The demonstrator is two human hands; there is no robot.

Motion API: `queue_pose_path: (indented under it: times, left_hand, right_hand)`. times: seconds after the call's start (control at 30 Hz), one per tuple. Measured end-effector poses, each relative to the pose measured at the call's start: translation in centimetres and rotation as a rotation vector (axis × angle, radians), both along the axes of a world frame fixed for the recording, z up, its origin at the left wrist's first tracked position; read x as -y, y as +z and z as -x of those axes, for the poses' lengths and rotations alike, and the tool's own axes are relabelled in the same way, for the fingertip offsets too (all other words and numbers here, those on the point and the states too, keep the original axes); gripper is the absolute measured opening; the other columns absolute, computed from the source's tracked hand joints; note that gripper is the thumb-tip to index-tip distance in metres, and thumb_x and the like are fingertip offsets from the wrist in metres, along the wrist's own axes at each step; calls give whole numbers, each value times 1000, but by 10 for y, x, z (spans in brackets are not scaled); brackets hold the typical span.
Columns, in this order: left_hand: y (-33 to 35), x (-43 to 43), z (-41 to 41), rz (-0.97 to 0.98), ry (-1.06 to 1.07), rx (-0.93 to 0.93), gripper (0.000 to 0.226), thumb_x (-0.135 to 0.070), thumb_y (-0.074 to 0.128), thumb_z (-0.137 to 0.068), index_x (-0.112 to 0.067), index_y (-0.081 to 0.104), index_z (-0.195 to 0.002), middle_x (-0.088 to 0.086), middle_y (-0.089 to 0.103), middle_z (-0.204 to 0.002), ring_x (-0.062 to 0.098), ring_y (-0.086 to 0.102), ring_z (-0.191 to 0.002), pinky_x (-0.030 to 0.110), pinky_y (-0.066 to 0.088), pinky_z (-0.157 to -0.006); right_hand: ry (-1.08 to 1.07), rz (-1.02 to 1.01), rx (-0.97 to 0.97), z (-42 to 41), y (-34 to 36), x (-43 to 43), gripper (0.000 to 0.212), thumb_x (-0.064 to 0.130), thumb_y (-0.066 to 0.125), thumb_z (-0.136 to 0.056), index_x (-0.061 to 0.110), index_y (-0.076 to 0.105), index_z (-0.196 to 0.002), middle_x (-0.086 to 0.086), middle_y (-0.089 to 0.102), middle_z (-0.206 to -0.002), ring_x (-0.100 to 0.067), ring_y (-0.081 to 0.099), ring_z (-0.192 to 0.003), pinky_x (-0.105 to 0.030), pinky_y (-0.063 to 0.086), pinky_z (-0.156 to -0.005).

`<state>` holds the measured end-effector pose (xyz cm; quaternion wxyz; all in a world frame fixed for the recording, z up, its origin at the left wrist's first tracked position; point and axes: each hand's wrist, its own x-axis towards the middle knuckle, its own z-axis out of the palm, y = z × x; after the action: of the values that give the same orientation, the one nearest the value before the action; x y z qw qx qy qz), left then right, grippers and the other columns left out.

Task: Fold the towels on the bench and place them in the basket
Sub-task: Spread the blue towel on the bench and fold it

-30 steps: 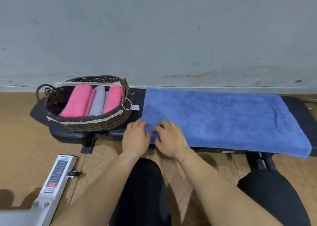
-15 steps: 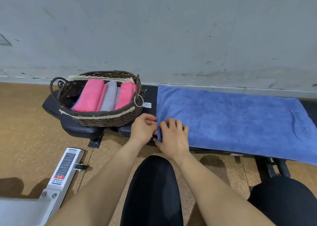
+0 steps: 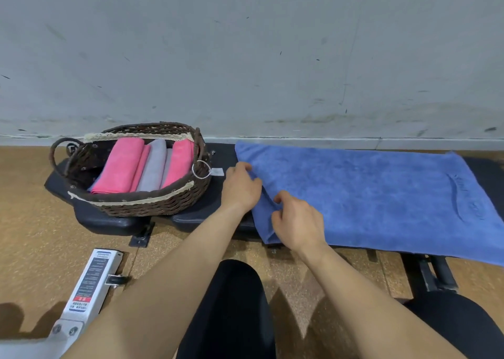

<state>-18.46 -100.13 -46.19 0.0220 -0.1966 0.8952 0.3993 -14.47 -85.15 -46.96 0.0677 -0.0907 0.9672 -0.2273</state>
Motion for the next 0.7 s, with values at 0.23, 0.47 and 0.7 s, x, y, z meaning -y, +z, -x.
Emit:
queue_pose_path:
  times: [0.23,0.47,0.7]
  left_hand:
    - [-2,-10,82,252,-56,155,51,-33,46,-96,-22,38,-146,16,38,-146,38,36,-133,44,36,-105]
    - [-15,-1,124,499,-116,108,37,-30,47,-96,-24,54,-132,10,50,-135,37,40,-127,45,42,-97]
    - [-18,-12,143,686,-426,99,52,-7,42,-93,-33,50,-138,-3,43,-146,31,38,-127,43,46,-94]
  right_hand:
    - [-17,-19,-14,15,-5,-32,14,29,47,-89,22,59,-90,-1,66,-75,-32,57,-74,-34,44,-62]
    - [97,78,10,23,-13,-47,13,31,48,-89,22,57,-91,0,65,-76,-26,60,-74,-35,43,-60]
    - [134,176,31,27,-14,-55,11,28,49,-89,20,55,-85,0,59,-67,-25,56,-67,-32,30,-55]
